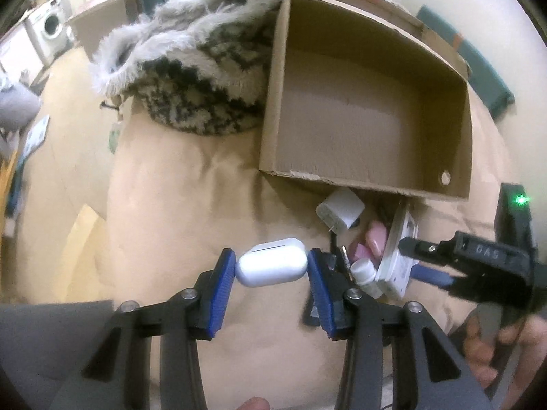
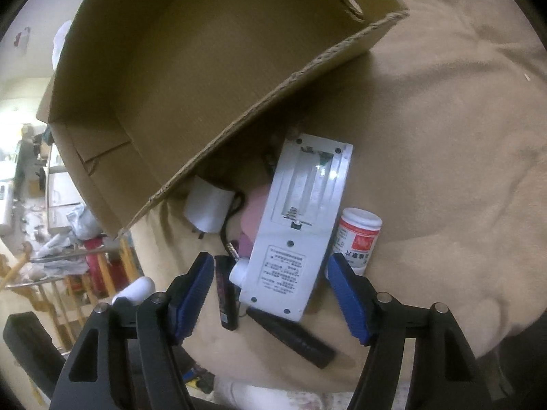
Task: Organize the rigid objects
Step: 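Carry the earbud case and charger into the box and open both grippers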
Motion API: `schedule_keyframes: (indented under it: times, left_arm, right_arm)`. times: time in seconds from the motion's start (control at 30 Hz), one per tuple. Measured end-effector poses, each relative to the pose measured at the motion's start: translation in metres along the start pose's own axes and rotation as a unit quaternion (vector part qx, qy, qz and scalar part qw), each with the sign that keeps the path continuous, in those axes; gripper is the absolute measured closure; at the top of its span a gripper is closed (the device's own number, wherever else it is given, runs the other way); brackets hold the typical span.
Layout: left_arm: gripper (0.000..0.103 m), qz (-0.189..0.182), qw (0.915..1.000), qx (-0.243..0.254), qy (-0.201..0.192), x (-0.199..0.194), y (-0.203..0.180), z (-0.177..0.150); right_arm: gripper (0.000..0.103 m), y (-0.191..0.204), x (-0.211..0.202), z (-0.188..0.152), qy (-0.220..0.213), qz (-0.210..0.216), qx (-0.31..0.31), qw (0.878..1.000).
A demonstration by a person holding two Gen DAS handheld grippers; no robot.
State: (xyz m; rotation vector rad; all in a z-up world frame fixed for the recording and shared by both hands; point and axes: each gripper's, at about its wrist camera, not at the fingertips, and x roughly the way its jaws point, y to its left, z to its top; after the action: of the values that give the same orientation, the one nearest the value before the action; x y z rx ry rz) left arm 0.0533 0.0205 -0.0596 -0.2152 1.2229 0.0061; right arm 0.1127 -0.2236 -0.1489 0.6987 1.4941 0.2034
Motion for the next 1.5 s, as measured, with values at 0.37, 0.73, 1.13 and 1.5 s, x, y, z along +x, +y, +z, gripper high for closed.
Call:
schedule_keyframes:
  times: [0.37, 0.73, 1.13, 1.5]
  left_arm:
    - [0.063, 0.004, 1.0000, -0.005, -0.007, 0.007, -0.005, 0.005]
    - [0.063, 0.006, 0.9995, 0.010, -0.030, -0.003, -0.015, 0.001]
    - [0.063, 0.008, 0.9975, 0.038, -0.059, -0.016, -0.046, 0.041]
    - [0.063, 0.035, 0.9929, 0.080, -0.080, 0.028, -0.088, 0.106]
  right_arm:
    - [0.053, 0.002, 0.022, 0.011, -0.018, -0.063, -0.010, 0.998]
    - [0.057, 0.016, -0.013, -0.024, -0.035, -0.012, -0.074, 0.997]
    - [0.057, 0.063, -0.062, -0.005, -0.089, 0.044, -0.142, 0.985]
    - [0.057, 0.099, -0.046, 0.091, -0.139, -0.015, -0.189, 0.972]
